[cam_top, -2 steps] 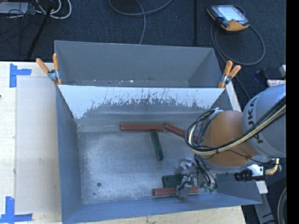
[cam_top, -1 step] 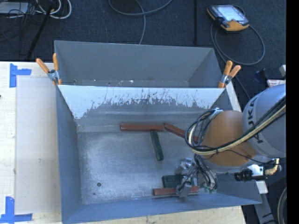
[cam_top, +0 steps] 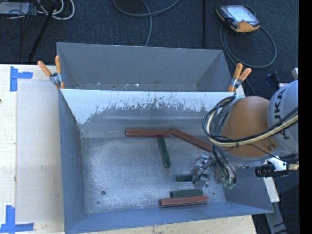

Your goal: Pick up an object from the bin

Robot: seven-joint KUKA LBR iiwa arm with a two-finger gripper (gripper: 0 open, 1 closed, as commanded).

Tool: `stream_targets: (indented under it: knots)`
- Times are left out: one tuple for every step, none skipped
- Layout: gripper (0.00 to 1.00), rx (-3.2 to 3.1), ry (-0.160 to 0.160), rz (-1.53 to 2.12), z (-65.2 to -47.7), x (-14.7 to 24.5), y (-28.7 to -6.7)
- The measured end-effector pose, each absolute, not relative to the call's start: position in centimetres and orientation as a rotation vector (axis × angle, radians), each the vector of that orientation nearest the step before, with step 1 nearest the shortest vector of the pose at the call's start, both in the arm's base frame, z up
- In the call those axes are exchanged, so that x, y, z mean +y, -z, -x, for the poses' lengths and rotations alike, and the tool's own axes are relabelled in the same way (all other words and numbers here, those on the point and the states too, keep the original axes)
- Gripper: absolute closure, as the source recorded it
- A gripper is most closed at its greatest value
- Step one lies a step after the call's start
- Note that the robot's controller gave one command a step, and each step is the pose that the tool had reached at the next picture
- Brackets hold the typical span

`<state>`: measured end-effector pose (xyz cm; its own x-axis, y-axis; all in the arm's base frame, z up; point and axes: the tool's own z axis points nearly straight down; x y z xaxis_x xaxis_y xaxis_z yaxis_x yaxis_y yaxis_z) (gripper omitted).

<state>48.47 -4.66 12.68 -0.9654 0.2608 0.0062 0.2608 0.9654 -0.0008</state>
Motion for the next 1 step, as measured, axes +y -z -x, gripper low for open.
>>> stream_targets:
  knots:
    - [1.0,-3.121,0.0,0.36,-51.27,1.26,-27.55]
